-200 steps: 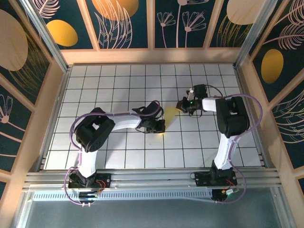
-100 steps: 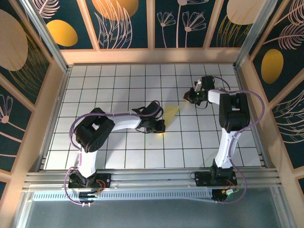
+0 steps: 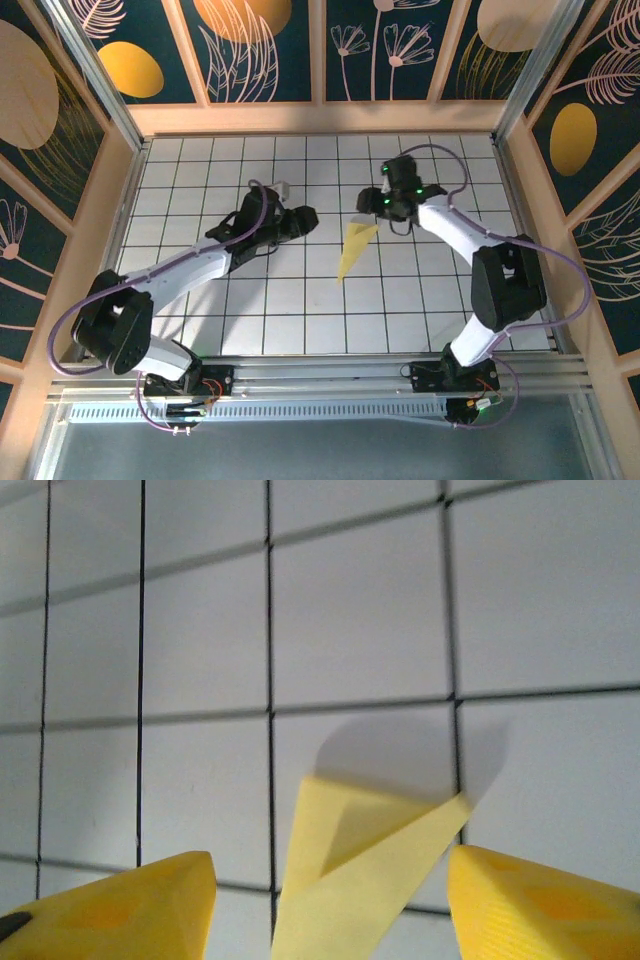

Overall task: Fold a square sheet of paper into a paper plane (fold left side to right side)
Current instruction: Fold the wing for the fifth time at the center of the table, then pick up the paper plane at the center of the table.

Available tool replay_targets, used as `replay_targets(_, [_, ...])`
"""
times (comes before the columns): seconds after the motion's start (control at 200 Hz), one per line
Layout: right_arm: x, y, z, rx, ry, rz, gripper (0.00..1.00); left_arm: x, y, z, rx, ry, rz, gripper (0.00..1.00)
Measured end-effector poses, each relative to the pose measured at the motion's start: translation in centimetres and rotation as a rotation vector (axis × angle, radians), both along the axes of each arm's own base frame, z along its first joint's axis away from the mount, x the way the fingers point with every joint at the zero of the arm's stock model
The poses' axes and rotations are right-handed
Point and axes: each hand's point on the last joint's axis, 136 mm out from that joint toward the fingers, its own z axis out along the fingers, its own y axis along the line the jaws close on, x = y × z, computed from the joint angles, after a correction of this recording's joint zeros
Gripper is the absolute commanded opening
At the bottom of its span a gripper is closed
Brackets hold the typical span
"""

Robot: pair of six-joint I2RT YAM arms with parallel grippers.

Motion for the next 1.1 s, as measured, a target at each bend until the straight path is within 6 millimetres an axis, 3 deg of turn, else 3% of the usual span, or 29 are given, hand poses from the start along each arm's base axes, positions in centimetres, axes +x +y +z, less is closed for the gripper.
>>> replay_targets(0.105, [-2.5,2.0,-2.2,-0.039,0.062,0.037,0.7,-0.2,2.1,-1.8,0.008,0.033,0.065,0.56])
replay_targets(0.235, [-4.3,1.6,-5.5,-0.075,0.149,0.012,0.81,-0.7,3.5,-3.9,0.026,0.077,0.105,0.56])
replay_targets(0.33, [-4.6,1.2,-7.0,-0.097,0.183,-0.01,0.89,-0.9,3.8,-4.0,0.029,0.077,0.112,0.56])
replay_targets(0.555, [-4.3,1.3,-9.6,-0.124,0.229,-0.016,0.92,-1.1,4.0,-3.4,0.017,0.06,0.117,0.56])
replay_targets(0.856, [-2.7,2.6,-9.7,-0.165,0.238,0.02,0.91,-1.1,4.3,-3.7,0.027,0.062,0.126,0.57])
replay_targets(1.101, [-0.9,6.4,-9.4,-0.193,0.171,0.135,0.9,-1.1,4.7,-3.6,0.039,0.057,0.143,0.57])
